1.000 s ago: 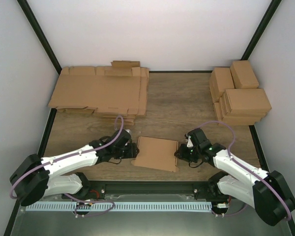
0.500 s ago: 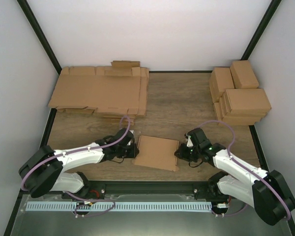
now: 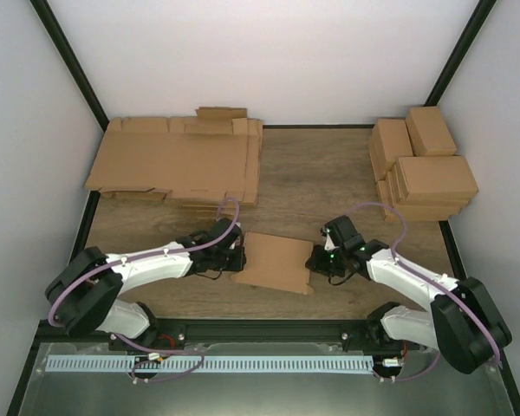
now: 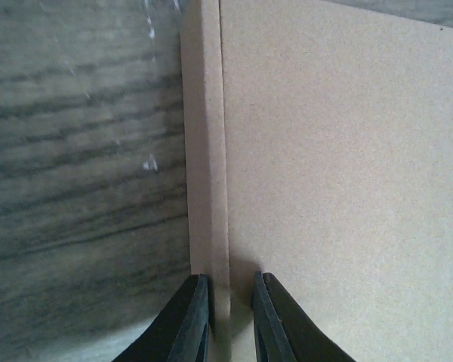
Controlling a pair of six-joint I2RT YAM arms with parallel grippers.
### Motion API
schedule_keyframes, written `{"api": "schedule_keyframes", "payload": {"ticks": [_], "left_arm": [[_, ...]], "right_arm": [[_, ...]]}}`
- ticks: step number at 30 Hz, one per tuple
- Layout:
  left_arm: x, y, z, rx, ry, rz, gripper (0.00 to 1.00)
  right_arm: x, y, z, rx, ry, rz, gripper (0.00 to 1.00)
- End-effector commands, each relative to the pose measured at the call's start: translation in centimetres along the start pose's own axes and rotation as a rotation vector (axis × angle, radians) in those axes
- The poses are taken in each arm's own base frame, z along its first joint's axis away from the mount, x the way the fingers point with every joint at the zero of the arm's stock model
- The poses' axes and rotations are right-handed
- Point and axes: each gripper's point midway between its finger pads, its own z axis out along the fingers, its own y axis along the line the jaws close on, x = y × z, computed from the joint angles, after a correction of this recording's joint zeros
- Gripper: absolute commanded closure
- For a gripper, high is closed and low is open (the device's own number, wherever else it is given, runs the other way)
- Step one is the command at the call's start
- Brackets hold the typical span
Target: Fold the paper box
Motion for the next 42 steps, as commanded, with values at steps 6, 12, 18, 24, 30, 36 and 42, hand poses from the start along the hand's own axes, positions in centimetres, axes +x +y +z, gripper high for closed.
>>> {"api": "schedule_keyframes", "payload": {"ticks": [6, 12, 18, 24, 30, 36, 42], "left_arm": [[-1.5, 0.0, 0.3, -0.055, -0.068, 0.009, 0.61], [-2.3, 0.3, -2.3, -0.053, -0.135, -0.019, 0.25], [-3.3, 1.3, -4.1, 0.046, -0.163, -0.094, 0.23], [-3.9, 2.5, -4.7, 0.135, -0.165, -0.124, 0.47], [-4.0, 2.5, -4.3, 0.252, -0.152, -0.172, 0.74], [-3.8, 1.7, -2.9, 0.325, -0.116, -0.163, 0.81], [-2.8, 1.9, -2.0, 0.330, -0.072, -0.169, 0.87]], "right_arm": [[-3.3, 0.6, 1.1, 0.079, -0.089, -0.104, 0.78], [-3.8, 1.9, 0.0, 0.028, -0.122, -0.152, 0.63], [-4.0, 1.6, -1.3, -0.039, -0.135, -0.156, 0.37], [-4.7, 2.8, -3.8, -0.187, -0.206, -0.169, 0.28], [-4.0, 3.5, -3.8, -0.328, -0.178, -0.154, 0.45], [-4.2, 1.3, -2.5, -0.339, -0.163, -0.093, 0.58], [-2.6, 0.9, -1.6, -0.374, -0.109, -0.082, 0.68]]}}
